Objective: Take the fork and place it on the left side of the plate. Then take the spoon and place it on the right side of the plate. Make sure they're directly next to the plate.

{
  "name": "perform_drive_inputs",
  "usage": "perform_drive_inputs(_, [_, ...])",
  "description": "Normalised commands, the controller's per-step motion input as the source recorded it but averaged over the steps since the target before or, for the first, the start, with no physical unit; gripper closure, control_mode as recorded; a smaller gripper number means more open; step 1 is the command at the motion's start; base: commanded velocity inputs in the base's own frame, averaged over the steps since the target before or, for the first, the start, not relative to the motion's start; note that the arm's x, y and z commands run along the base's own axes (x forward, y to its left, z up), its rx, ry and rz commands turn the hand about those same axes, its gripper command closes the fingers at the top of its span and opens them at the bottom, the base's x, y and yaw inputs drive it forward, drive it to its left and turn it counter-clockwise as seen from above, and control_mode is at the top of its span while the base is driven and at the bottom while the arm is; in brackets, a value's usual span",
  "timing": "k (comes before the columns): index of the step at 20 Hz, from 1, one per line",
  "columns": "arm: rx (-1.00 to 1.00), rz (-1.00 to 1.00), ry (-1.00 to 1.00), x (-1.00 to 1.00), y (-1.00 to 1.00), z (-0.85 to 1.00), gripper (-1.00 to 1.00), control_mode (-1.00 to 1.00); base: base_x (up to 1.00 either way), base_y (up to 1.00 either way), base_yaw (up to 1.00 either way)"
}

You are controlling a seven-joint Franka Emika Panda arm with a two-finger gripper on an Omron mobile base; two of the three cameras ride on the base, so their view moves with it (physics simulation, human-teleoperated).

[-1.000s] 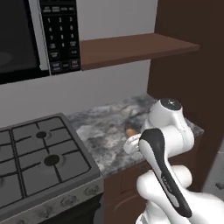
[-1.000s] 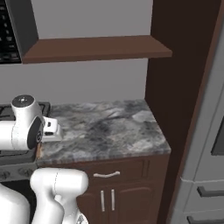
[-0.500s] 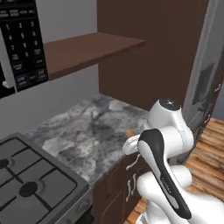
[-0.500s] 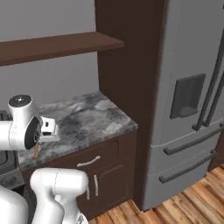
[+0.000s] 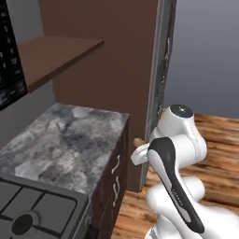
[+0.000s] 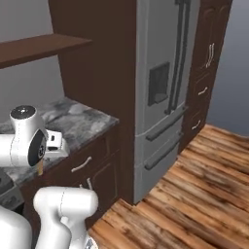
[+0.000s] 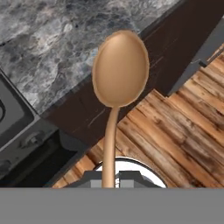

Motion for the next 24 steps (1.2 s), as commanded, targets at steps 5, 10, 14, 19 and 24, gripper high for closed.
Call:
perform_drive_inputs(5, [0.00,0.00,0.00,0.00,0.00,0.00,1.00,1.00,-0.83,0.05,-0.54])
perform_drive_inputs(10, [0.00,0.00,0.00,0.00,0.00,0.00,1.00,1.00,-0.89,0.00,-0.49])
perform_drive_inputs(14, [0.00,0.00,0.00,0.00,0.00,0.00,1.00,1.00,-0.89,-0.04,-0.45])
perform_drive_inputs(19, [0.00,0.00,0.00,0.00,0.00,0.00,1.00,1.00,-0.89,-0.05,-0.44])
perform_drive_inputs(24, [0.00,0.00,0.00,0.00,0.00,0.00,1.00,1.00,-0.92,-0.14,-0.42])
